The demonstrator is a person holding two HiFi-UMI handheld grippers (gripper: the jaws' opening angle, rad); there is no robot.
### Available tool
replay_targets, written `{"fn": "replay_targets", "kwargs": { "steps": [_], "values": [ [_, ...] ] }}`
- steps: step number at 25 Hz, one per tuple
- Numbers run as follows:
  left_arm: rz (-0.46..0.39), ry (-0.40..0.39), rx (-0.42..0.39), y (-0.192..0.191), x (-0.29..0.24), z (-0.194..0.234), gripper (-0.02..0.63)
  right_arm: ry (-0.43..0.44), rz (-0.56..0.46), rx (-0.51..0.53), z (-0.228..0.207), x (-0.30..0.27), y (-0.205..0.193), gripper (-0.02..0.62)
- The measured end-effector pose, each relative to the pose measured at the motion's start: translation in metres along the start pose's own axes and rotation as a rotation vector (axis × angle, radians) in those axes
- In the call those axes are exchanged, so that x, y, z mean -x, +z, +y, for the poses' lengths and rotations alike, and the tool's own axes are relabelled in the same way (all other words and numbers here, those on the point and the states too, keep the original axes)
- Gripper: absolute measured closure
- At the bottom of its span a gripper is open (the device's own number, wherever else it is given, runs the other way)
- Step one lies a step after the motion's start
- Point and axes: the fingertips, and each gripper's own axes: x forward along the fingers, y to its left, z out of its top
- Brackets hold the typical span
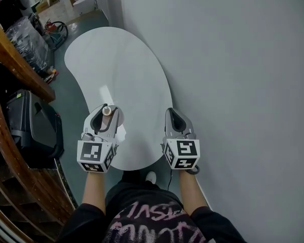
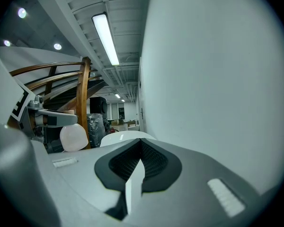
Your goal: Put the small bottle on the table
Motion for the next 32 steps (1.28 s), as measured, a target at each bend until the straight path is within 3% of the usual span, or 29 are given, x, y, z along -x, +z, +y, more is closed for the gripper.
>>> {"fn": "replay_targets", "kwargs": {
  "steps": [32],
  "values": [
    [0.085, -0.062, 0.024, -0.046, -0.051, 0.028, 0.462, -0.006, 0.122, -0.001, 0.005, -0.057, -0.039, 0.586]
  ]
}}
